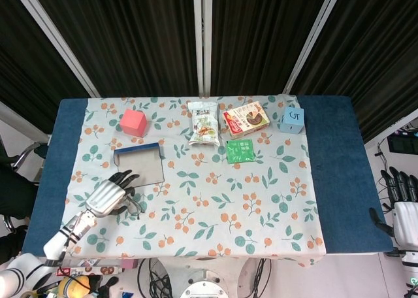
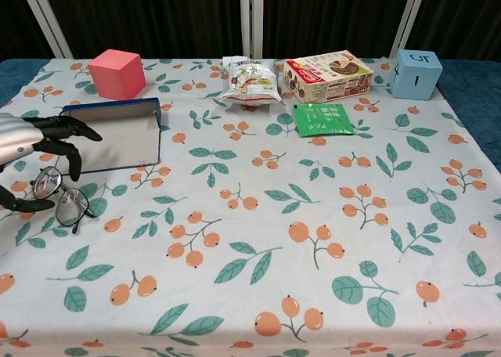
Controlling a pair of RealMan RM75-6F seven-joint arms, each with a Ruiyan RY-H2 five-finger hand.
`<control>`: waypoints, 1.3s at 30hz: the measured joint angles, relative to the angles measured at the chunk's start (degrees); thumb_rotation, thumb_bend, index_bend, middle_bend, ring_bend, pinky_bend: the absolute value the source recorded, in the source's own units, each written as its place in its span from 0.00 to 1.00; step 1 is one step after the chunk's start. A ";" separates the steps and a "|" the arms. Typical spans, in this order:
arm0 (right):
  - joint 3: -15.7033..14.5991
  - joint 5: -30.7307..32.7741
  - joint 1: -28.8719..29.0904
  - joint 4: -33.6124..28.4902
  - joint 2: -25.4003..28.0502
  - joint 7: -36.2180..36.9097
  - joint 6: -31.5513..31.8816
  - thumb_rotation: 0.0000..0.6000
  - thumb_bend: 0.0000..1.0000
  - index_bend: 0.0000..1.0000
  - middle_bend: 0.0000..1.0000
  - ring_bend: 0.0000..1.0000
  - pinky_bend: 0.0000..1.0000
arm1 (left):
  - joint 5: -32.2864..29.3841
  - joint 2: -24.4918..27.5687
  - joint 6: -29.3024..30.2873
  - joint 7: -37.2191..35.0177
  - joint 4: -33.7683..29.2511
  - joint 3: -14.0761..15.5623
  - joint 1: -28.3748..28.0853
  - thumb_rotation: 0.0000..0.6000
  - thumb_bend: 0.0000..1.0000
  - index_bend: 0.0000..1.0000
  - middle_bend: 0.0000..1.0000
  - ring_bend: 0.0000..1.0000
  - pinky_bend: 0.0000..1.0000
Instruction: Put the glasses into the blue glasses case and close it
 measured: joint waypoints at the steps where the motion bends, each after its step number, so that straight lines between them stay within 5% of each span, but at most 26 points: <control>1: -0.02 0.03 0.00 -0.01 0.01 -0.06 -0.07 1.00 0.26 0.00 0.00 0.00 0.00 | -0.13 -0.23 -0.02 -0.11 0.30 -0.03 0.01 1.00 0.26 0.45 0.12 0.05 0.18; 14: -0.20 0.38 0.36 0.03 -0.19 -0.50 -1.13 1.00 0.30 0.00 0.00 0.00 0.00 | -1.02 -1.17 -0.20 -0.37 1.44 -0.16 -0.12 1.00 0.37 0.49 0.13 0.05 0.18; 39: 0.04 1.41 0.32 0.79 -0.12 -0.10 -1.49 1.00 0.28 0.00 0.00 0.00 0.00 | -2.29 -2.08 -0.36 -1.43 2.27 -0.40 -0.06 1.00 0.41 0.58 0.14 0.05 0.18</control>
